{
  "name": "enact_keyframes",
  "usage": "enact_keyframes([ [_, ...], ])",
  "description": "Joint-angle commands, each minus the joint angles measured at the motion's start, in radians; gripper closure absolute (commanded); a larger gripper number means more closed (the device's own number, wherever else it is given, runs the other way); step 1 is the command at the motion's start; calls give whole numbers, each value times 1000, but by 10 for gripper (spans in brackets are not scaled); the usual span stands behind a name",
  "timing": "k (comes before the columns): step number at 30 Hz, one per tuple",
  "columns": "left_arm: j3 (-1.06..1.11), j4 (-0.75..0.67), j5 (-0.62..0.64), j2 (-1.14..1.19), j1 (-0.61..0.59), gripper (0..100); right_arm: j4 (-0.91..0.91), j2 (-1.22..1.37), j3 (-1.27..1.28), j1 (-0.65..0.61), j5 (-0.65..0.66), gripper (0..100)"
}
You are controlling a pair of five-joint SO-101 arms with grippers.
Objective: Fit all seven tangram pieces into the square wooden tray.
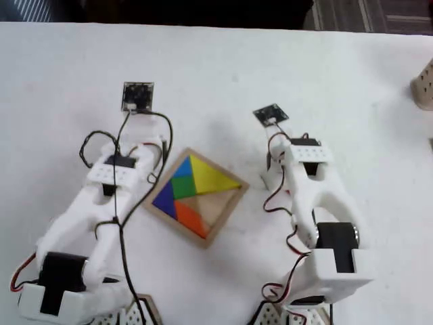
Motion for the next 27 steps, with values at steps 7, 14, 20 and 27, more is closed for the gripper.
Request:
enact_keyframes([
  [7,-63,-18,-11,-2,10,976,-67,-8,-37,-16,-80,853],
  [14,-61,-18,-11,-2,13,976,-64,-7,-37,-2,-87,981],
  [20,-61,-18,-11,-2,13,976,-64,-18,-37,38,-91,981],
  [27,-61,-20,-11,-2,13,976,-53,-38,-74,47,-249,978],
])
